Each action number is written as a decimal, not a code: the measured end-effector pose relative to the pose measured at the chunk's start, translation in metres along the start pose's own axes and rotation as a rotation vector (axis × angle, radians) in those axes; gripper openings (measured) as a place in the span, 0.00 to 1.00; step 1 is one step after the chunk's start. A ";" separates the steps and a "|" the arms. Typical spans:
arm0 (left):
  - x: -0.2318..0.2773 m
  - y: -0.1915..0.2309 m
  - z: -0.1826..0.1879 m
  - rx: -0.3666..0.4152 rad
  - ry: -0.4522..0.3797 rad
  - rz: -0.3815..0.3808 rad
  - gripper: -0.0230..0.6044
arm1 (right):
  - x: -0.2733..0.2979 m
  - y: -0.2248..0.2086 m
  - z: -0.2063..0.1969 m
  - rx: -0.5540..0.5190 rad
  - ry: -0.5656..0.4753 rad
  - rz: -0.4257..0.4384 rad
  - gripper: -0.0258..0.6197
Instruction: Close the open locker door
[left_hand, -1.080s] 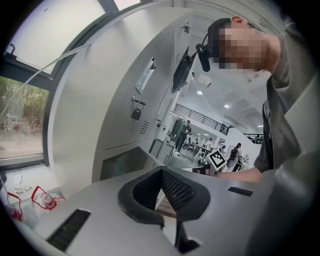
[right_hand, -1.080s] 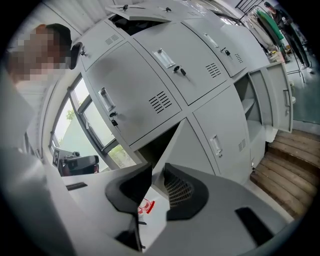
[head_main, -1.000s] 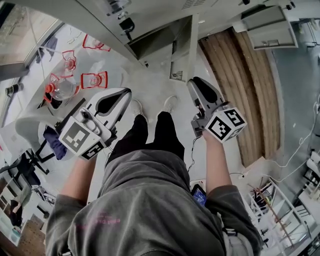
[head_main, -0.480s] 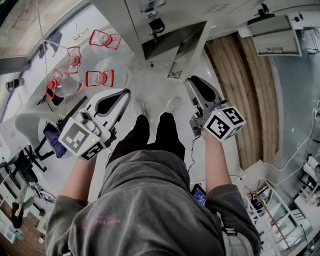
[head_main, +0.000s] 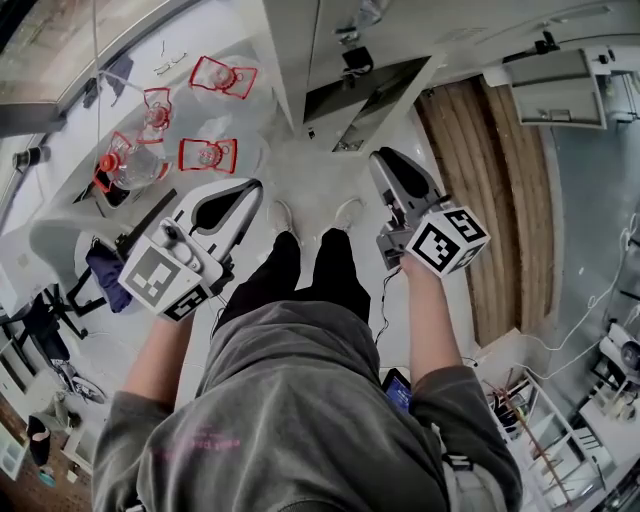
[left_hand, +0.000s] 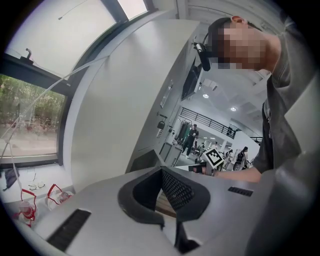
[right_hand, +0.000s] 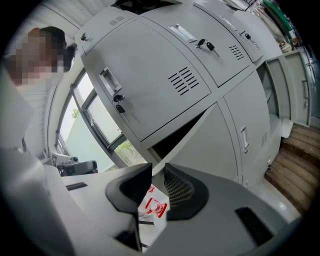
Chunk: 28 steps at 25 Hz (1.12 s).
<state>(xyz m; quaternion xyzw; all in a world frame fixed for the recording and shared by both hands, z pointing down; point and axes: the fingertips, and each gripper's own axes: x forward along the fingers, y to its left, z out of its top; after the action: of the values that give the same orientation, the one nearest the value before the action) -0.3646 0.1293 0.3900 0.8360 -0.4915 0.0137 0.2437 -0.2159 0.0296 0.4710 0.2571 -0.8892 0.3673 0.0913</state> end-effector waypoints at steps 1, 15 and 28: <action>-0.002 0.002 0.000 -0.001 -0.002 0.003 0.06 | 0.003 0.001 0.000 -0.001 0.001 0.001 0.17; -0.023 0.027 0.006 -0.019 -0.042 0.046 0.06 | 0.044 0.018 0.004 -0.030 0.036 0.031 0.15; -0.038 0.042 0.012 -0.029 -0.073 0.085 0.06 | 0.081 0.030 0.003 -0.072 0.087 0.053 0.13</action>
<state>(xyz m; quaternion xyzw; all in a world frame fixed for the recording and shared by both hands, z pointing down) -0.4218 0.1383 0.3865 0.8106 -0.5354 -0.0133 0.2369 -0.3000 0.0134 0.4789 0.2138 -0.9035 0.3484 0.1291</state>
